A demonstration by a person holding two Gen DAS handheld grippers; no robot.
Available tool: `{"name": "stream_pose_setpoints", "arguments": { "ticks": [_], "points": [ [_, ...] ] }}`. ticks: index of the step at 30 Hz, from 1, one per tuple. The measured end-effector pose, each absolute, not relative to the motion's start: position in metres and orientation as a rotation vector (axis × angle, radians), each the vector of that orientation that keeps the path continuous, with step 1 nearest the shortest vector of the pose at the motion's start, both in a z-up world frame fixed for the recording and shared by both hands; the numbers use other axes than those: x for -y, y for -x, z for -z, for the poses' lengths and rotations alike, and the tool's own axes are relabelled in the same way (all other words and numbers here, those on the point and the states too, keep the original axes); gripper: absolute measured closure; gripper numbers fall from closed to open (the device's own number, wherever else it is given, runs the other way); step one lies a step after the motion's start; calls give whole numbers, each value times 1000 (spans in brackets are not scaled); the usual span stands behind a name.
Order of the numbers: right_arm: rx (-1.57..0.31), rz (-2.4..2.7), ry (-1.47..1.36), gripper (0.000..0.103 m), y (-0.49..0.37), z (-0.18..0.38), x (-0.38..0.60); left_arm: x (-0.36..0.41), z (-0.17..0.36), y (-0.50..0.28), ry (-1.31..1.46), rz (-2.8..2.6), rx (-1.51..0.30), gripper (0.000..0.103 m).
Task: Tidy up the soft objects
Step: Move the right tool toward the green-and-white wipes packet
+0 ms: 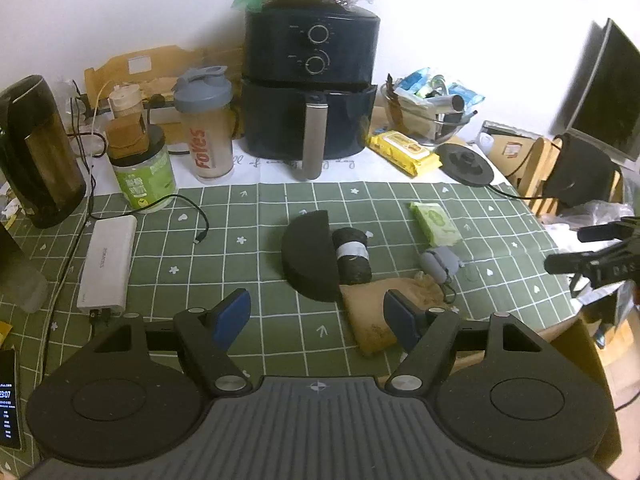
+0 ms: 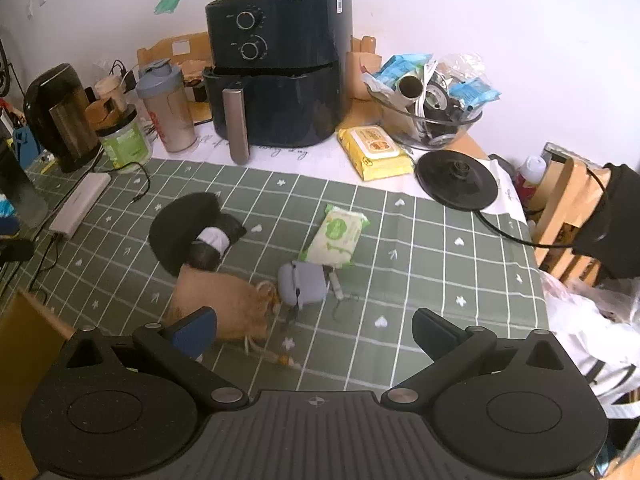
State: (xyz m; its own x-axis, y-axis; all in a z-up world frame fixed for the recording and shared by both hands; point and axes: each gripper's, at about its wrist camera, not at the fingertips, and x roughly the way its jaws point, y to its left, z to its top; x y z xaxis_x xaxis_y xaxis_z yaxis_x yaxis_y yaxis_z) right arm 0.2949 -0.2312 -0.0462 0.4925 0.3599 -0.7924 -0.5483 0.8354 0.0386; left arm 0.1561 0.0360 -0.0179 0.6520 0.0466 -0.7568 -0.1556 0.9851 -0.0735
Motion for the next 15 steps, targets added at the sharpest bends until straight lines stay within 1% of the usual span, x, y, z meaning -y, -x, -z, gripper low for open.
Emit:
{"name": "stream_pose_setpoints", "arguments": {
  "ticks": [15],
  "points": [
    [-917,-556,201,0,-376,98,206,-55,24,-150,127,-133,-882,30]
  ]
}}
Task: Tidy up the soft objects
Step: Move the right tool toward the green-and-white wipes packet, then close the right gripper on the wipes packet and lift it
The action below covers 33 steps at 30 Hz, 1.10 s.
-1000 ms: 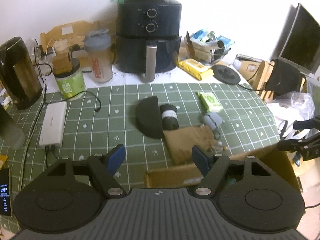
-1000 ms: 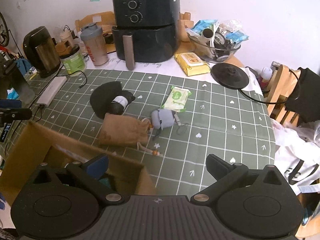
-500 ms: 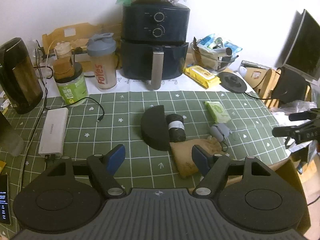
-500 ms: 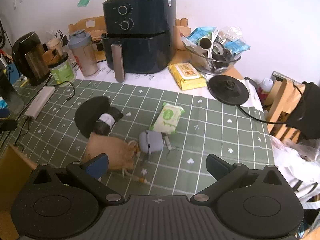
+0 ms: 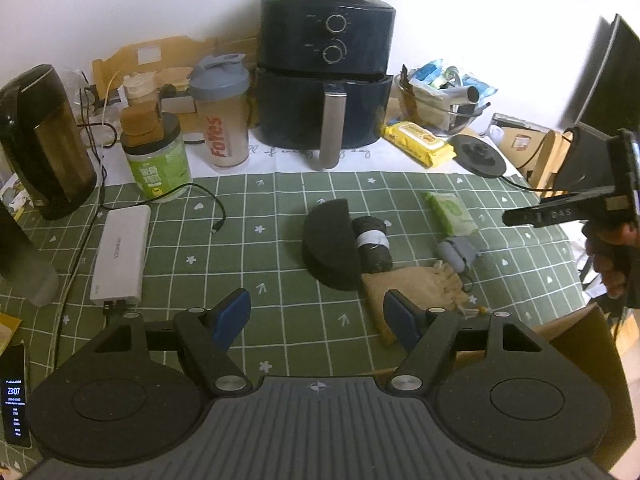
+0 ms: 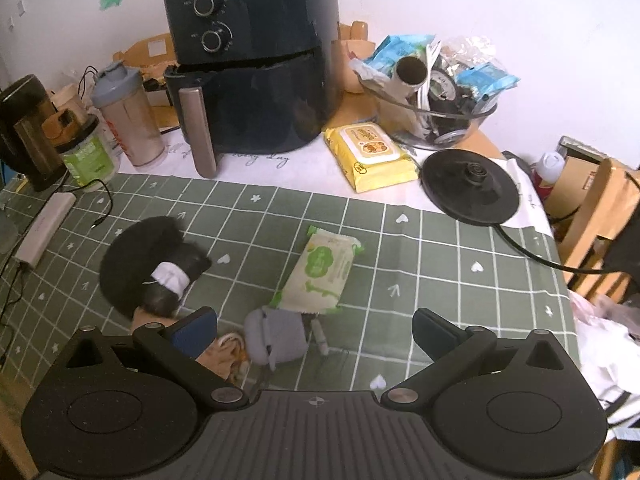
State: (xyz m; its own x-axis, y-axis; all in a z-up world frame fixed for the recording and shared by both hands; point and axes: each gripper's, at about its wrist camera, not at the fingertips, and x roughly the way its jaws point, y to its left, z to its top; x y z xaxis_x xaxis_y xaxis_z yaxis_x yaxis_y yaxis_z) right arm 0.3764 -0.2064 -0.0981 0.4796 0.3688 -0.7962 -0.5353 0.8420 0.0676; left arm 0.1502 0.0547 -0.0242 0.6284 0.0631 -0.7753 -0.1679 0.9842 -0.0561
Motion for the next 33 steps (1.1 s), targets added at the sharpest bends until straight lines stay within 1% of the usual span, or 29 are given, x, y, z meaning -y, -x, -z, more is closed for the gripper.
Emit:
{"name": "stream_pose_setpoints", "arguments": {
  "ticks": [13,15,16,19,23,24,26,28,30,31,33],
  "points": [
    [-960,-558,244,1,-425,150,172,-69,32,-138,188,-171,-911,30],
    [-969,-558,249,4,-431,157,167,-72,33,-136,201,-179,-916,30],
    [-976,-561,248,7,-435,161,164,-74,34,-134,209,-183,-918,30],
    [-989,-547,245,9,-444,171,156,-79,35,-131,223,-204,-923,30],
    [-1026,-508,220,17,-458,187,148,-86,36,-126,241,-234,-930,30],
    [-1042,-494,208,18,-461,192,147,-87,36,-126,246,-241,-931,30],
    [-1079,-469,189,28,-467,201,145,-89,37,-124,255,-253,-931,30],
    [-1073,-436,209,31,-468,204,141,-91,37,-123,263,-262,-932,30],
    [-1070,-428,247,44,-467,204,135,-92,38,-123,272,-268,-932,30],
    [-1065,-437,263,46,-466,203,133,-92,38,-124,276,-269,-932,30],
    [-1078,-437,278,48,-467,201,130,-93,39,-126,284,-266,-934,30]
  ]
}}
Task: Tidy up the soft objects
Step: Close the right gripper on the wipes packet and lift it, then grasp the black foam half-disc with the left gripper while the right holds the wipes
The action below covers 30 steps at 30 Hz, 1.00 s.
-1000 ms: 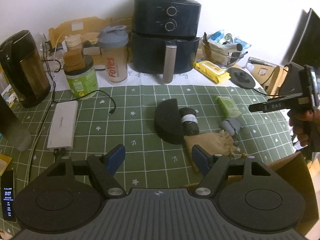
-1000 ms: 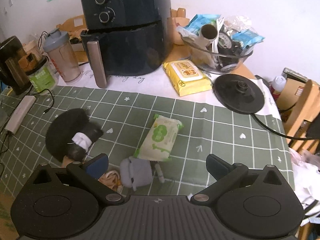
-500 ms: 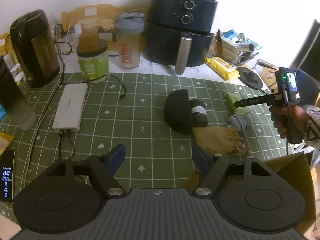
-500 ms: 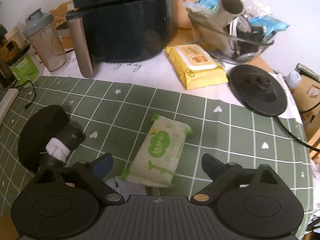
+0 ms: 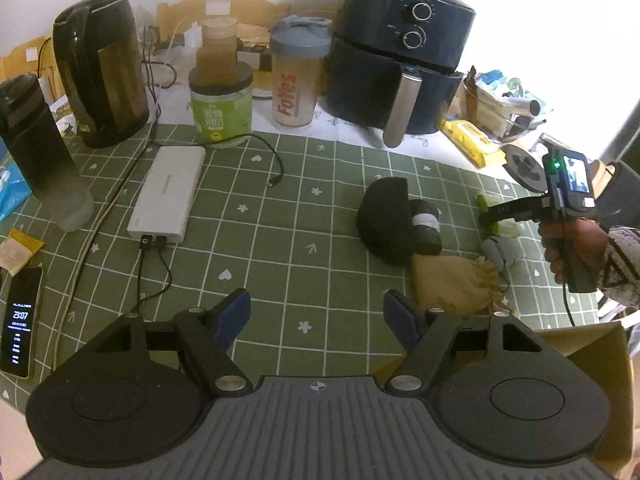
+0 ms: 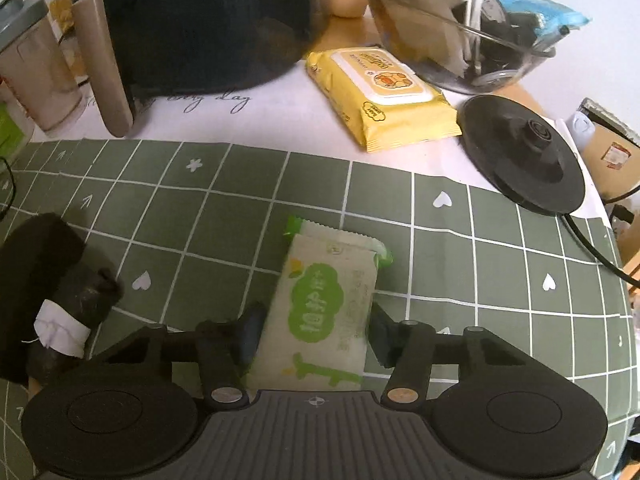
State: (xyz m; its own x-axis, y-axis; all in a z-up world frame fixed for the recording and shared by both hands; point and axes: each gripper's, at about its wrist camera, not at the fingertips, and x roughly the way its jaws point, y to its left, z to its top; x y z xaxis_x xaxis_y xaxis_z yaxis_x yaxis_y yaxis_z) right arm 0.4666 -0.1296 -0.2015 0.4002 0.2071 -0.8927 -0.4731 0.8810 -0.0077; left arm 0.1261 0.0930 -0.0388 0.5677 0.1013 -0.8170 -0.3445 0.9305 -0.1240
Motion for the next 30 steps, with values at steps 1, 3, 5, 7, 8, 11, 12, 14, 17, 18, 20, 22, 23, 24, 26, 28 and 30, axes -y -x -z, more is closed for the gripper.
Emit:
{"name": "stream_pose_setpoints", "arguments": {
  "ticks": [1,3,5,7,8,11,12,14,17,18,20,22,23,24,26,28,30],
  "points": [
    [-1083,-439,280,48,-467,201,129,-93,39,-128,285,-263,-934,30],
    [-1072,-443,296,49,-467,199,129,-92,38,-130,282,-253,-931,30],
    [-1068,-457,296,49,-465,194,132,-92,36,-133,271,-242,-922,30],
    [-1064,-477,293,49,-463,190,135,-91,34,-136,260,-232,-915,30],
    [-1057,-486,299,50,-461,187,136,-92,34,-138,254,-227,-913,30],
    [-1038,-506,288,50,-457,176,142,-93,33,-144,240,-219,-910,30],
    [-1033,-510,283,50,-455,172,144,-94,33,-146,237,-216,-911,30],
    [-1016,-520,277,50,-450,164,148,-96,33,-150,234,-208,-909,30],
    [-991,-535,269,50,-442,150,155,-98,33,-155,231,-196,-905,30],
    [-983,-537,268,50,-439,147,156,-99,33,-157,228,-189,-904,30],
    [-965,-544,267,50,-432,138,161,-100,33,-162,221,-182,-907,30],
    [-951,-548,262,50,-426,132,165,-101,34,-167,211,-174,-910,30],
    [-944,-549,258,50,-422,128,167,-101,35,-170,207,-170,-911,30],
    [-938,-550,256,50,-419,124,169,-101,35,-172,203,-166,-910,30],
    [-927,-552,252,50,-413,119,172,-101,37,-178,198,-157,-911,30],
    [-919,-552,249,51,-406,115,176,-101,39,-184,191,-143,-914,30],
    [-915,-553,236,51,-401,110,180,-101,41,-190,186,-131,-914,30]
  ]
}}
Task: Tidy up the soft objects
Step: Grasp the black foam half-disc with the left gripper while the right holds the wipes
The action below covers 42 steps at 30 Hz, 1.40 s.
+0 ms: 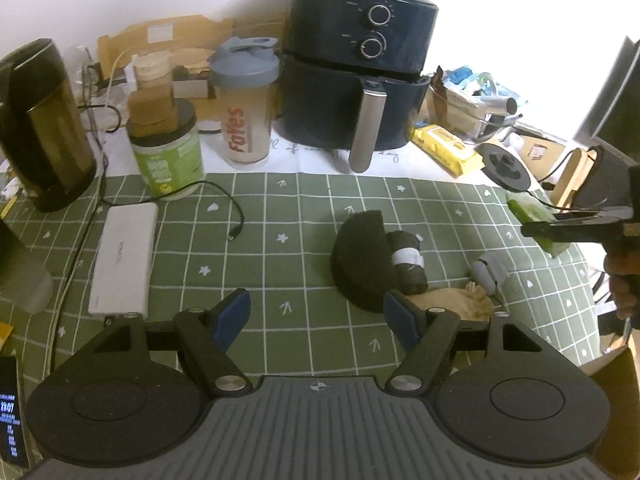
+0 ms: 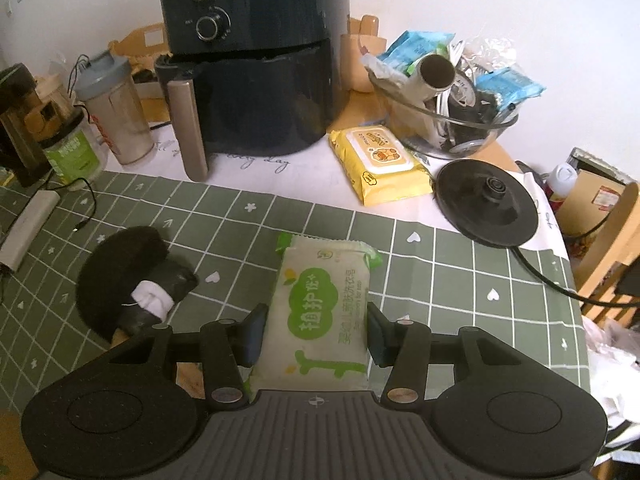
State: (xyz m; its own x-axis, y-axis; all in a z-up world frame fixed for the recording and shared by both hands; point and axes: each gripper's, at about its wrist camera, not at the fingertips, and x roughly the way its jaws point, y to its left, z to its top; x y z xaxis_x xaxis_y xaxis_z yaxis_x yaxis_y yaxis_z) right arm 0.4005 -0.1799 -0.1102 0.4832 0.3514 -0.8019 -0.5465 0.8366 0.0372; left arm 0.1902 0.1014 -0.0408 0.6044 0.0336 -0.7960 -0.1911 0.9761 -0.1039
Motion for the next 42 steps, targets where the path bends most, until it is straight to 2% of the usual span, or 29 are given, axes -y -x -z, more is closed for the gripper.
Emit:
{"name": "stream_pose_setpoints", "arguments": {
  "ticks": [5,37,39,41,42],
  "points": [
    [-907,-546,201,51,-386,99,191,-102,49,-208,182,-101,-924,23],
    [-848,-398,3,51,-286,40,265,-66,165,-332,-17,30,-1079,19],
    [-848,-387,-7,51,-281,40,268,-67,170,-334,-15,28,-1086,20],
    [-847,-381,-15,51,-277,39,271,-71,171,-335,20,40,-1096,34],
    [-846,-378,-17,51,-274,38,271,-73,171,-334,34,39,-1099,35]
  ]
}}
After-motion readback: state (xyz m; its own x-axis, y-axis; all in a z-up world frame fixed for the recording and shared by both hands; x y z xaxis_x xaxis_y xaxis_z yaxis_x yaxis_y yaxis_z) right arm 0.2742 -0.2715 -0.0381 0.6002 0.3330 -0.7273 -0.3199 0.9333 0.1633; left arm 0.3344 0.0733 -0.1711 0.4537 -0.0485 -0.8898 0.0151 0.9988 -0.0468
